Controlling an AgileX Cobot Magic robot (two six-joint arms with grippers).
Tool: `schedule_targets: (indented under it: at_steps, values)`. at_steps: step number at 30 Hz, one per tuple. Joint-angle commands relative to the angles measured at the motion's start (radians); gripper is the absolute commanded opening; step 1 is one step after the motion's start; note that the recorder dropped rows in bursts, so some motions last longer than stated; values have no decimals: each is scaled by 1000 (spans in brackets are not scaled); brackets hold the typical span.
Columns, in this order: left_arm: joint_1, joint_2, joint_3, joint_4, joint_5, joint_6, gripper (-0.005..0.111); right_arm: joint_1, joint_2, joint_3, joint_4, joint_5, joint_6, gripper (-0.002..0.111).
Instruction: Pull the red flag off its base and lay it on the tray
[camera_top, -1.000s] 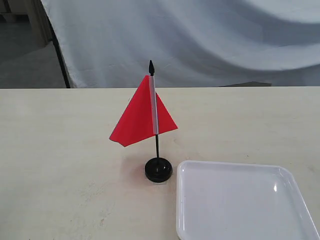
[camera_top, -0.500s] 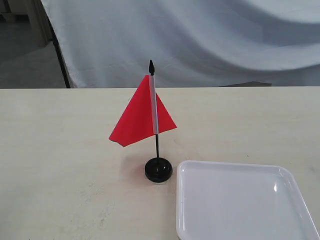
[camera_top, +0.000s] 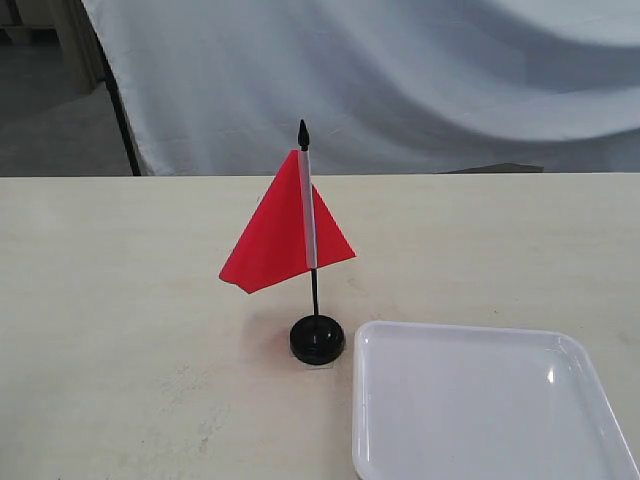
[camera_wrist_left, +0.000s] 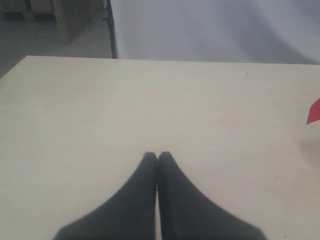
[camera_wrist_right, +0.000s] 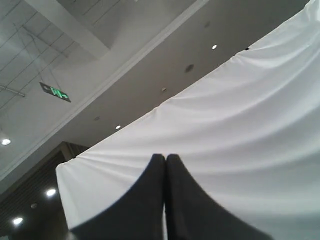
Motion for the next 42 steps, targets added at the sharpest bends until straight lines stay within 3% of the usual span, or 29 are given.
schedule_targets:
  at_steps: [1,6,9,17,20,25,31,36,42]
  values:
    - [-6,-1,2,0,-3,1,0,2,-5,2,-95,-26,55,-1]
    - [-6,-1,2,0,-3,1,0,2,105,-42,-222,-45,55,-1]
    - [-6,-1,2,0,-3,1,0,2,268,-87,-306,-142,51,-1]
    - [-6,-1,2,0,-3,1,0,3,883,-225,-677,-497,43,-1]
    - [-6,-1,2,0,-3,1,0,60,1125,-296,-769,-548,34,-1]
    - [-6,-1,2,0,-3,1,0,272,1520,-426,-698,-524,-109,-1]
    - [-6,-1,2,0,-3,1,0,497,1856,-575,-468,-454,-380,-1]
    - [-6,-1,2,0,-3,1,0,525,2002,-607,-394,-512,-429,-1]
    - [-6,-1,2,0,-3,1,0,525,2019,-607,-396,-574,-431,-1]
